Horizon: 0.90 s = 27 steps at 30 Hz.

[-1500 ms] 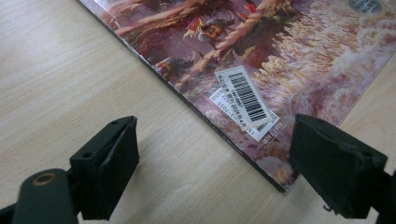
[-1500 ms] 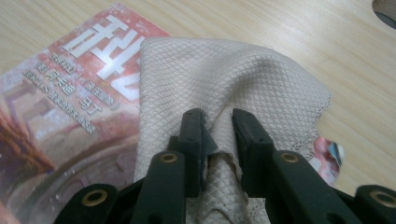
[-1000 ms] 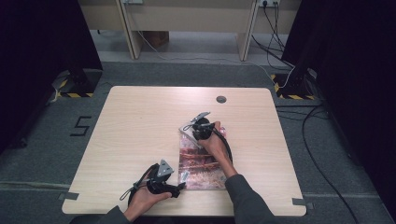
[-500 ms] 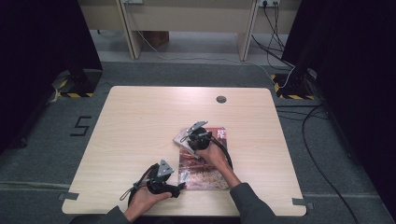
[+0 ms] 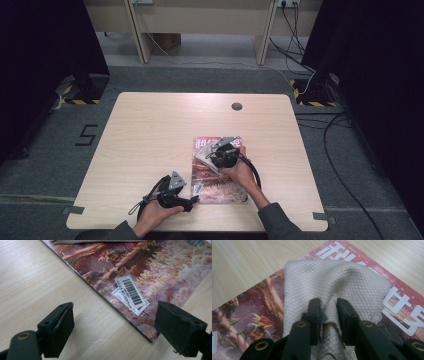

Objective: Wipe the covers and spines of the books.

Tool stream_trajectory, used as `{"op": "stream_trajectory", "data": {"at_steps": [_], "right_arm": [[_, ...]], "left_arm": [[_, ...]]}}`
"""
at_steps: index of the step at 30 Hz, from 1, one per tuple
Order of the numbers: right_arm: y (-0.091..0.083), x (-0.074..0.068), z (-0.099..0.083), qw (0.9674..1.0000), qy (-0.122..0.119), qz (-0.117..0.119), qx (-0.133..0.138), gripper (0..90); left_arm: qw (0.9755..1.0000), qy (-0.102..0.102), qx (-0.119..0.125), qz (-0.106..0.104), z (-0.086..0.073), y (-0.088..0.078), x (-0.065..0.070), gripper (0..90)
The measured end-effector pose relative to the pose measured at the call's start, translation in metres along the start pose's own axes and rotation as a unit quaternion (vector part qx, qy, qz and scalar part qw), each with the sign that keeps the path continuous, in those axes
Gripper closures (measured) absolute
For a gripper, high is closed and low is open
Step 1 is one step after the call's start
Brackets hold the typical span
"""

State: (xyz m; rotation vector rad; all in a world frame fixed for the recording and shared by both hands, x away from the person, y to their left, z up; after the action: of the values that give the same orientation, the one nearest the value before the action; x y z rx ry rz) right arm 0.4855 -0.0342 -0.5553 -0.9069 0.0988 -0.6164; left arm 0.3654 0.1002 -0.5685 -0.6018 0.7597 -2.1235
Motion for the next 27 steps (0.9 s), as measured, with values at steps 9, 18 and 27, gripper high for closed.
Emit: {"op": "stream_trajectory", "data": {"at_steps": [9, 18, 27], "right_arm": [[-0.01, -0.041, 0.0, 0.9987, -0.037, 0.035, -0.002, 74.4], [-0.016, -0.033, -0.011, 0.9991, -0.019, 0.039, -0.001, 73.3], [-0.029, 0.019, -0.038, 0.9989, 0.036, -0.026, -0.017, 73.2]], "left_arm": [[1.0, 0.001, 0.0, 0.001, 0.0, 0.0, 0.0, 14.9], [1.0, 0.001, 0.001, 0.001, 0.0, 0.0, 0.0, 15.0], [1.0, 0.003, 0.0, 0.001, 0.0, 0.0, 0.0, 15.0]]}}
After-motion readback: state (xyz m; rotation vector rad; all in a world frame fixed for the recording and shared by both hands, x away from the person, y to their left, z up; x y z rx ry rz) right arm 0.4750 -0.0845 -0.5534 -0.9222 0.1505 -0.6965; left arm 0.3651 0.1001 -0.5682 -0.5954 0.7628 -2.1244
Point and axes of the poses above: each handheld gripper's, and its own axes: y roughly forward along the jaws, z roughly out of its top, x roughly to its right, the point moved 8 cm from there along y, roughly forward along the jaws, and after that the axes turned 9 degrees about -y, right-handed, at the moved point
